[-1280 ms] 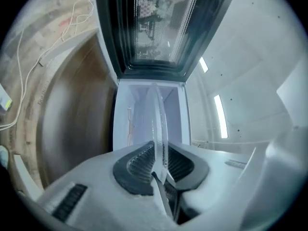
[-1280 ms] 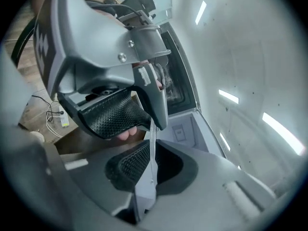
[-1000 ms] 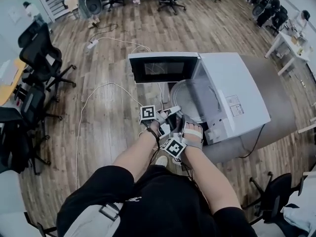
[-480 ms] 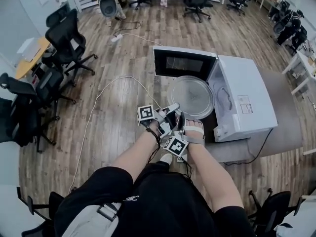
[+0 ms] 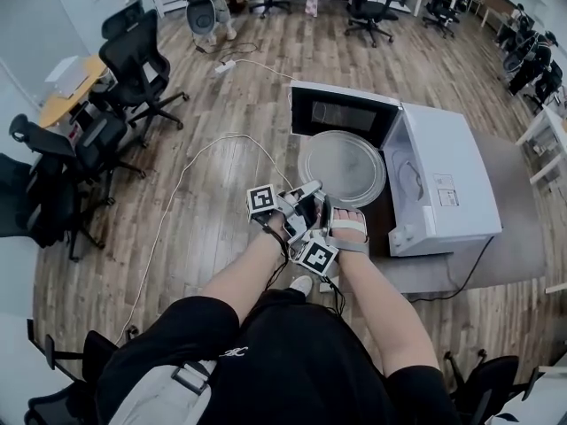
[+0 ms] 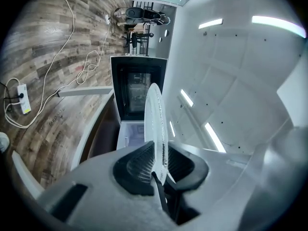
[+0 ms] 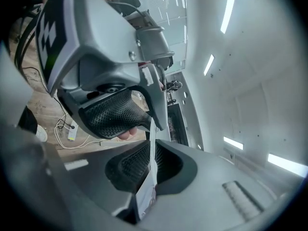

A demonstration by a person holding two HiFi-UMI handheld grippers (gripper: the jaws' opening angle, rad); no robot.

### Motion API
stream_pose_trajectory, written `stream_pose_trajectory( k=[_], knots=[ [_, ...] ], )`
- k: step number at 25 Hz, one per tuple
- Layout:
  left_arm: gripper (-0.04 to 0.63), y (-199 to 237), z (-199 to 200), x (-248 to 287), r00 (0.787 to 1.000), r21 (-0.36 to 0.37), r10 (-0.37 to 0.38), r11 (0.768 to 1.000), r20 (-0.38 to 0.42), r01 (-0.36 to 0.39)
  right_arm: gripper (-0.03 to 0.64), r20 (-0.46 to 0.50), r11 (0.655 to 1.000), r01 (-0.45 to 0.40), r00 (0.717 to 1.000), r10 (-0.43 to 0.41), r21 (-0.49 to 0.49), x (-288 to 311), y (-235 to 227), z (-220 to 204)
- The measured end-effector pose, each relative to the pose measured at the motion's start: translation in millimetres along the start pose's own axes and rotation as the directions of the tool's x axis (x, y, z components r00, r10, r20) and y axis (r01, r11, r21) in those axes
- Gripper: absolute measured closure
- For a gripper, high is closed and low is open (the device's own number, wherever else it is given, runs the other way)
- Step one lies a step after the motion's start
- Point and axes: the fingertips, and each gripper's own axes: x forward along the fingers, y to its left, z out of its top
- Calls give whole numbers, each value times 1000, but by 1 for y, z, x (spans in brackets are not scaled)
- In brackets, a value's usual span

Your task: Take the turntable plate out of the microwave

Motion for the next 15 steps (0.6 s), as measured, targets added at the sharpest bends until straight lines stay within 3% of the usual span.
stream_pose_trajectory(
  k=[15],
  knots=[
    [541,-4,-2,-3,1000,-8,-14,1000,22,14,583,12,1000,-9,1000,9,-15,-4,0,1]
  ],
)
